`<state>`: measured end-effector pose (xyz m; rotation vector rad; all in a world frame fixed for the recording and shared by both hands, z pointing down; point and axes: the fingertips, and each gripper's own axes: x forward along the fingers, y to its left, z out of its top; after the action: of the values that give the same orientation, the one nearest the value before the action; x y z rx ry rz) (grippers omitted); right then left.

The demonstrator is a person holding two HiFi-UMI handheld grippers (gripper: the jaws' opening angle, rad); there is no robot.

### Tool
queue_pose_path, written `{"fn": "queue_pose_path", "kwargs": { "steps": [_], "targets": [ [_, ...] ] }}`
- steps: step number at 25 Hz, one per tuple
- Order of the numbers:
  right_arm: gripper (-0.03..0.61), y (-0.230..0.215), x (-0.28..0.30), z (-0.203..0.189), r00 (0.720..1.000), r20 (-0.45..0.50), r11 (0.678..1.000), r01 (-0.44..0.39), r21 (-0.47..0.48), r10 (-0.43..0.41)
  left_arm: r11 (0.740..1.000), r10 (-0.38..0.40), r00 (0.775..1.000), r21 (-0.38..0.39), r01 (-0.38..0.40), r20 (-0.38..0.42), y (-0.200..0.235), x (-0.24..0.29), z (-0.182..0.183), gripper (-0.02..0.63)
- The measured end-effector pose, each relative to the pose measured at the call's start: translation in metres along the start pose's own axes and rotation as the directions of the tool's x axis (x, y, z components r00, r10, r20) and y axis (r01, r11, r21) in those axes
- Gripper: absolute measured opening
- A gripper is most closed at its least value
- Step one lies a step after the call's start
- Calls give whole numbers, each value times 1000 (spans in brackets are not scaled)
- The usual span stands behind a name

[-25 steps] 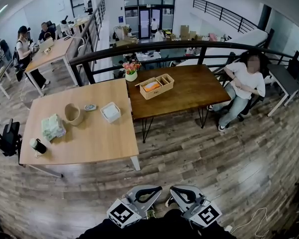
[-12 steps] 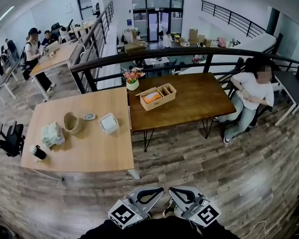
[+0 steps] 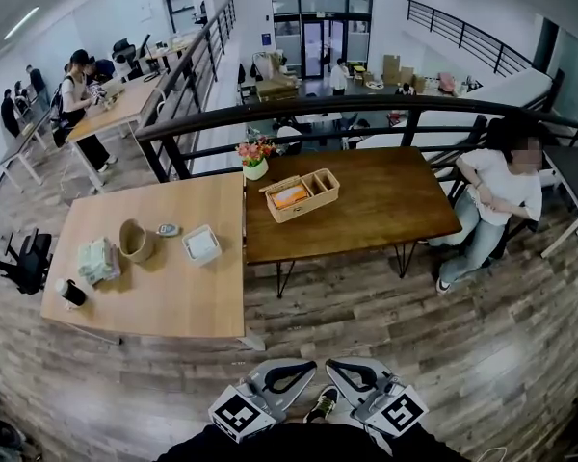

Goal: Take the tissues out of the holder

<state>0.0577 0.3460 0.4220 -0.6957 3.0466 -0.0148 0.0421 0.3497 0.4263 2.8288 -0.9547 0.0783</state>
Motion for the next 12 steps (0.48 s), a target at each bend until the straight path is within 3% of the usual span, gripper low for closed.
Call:
{"fn": "queue_pose_path", "kwargs": {
  "steps": [8, 12],
  "targets": [
    [5, -37, -16, 0, 999, 11, 999, -46, 14, 46, 999, 41, 999, 18, -40, -25, 0, 40, -3, 10],
    [5, -51, -20, -4, 998, -3, 998, -56, 23, 56, 998, 57, 998, -11, -57, -14, 3, 54, -1, 11]
  ]
}}
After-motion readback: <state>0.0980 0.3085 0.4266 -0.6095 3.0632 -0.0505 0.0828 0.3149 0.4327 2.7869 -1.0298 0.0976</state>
